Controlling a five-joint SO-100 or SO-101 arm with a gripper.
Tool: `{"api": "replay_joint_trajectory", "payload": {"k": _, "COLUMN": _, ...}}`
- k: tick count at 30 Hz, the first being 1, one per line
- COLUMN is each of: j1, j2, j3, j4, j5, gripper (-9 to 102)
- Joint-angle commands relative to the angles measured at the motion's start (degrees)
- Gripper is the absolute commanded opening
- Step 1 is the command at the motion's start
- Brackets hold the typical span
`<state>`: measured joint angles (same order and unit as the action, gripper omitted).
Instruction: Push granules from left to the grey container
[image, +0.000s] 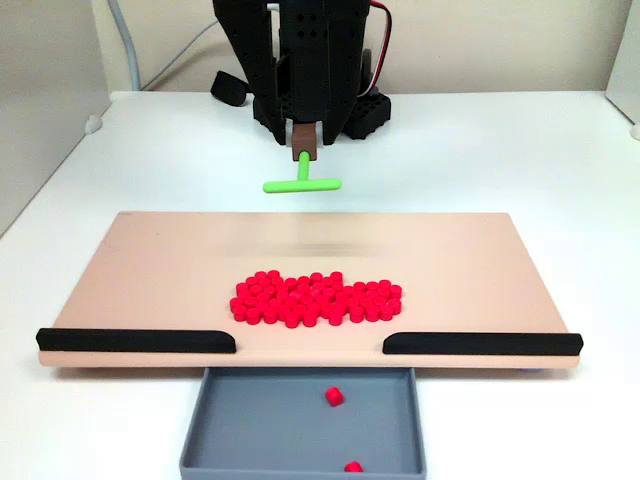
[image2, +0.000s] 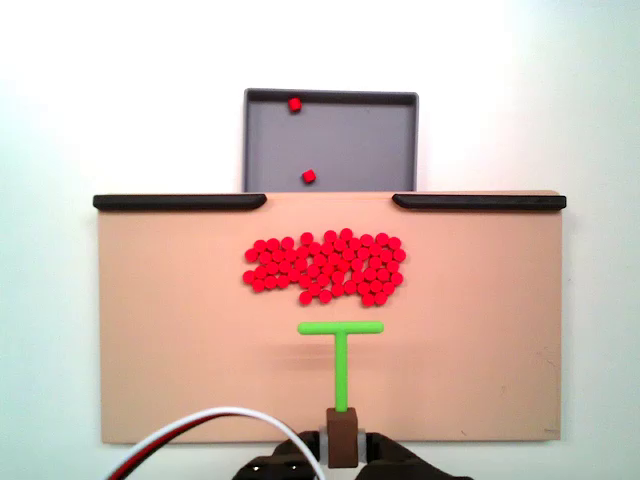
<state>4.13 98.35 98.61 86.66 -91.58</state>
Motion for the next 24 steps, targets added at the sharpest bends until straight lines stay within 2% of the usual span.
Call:
{"api": "replay_joint_trajectory", "payload": {"k": 1, "j1": 0.5, "j2": 1.4, "j3": -0.4, "j4": 0.3, "j5": -0.4, "gripper": 0}}
{"api": "replay_joint_trajectory", "payload": {"k": 16, "j1": 0.5, "j2": 0.7, "j3": -0.4, "j4": 0.2, "j5": -0.9, "gripper": 0}}
{"api": "replay_joint_trajectory", "payload": {"k": 24, "j1": 0.6, "j2": 1.3, "j3": -0.4, "j4": 0.4, "j5": 2.5, "gripper": 0}}
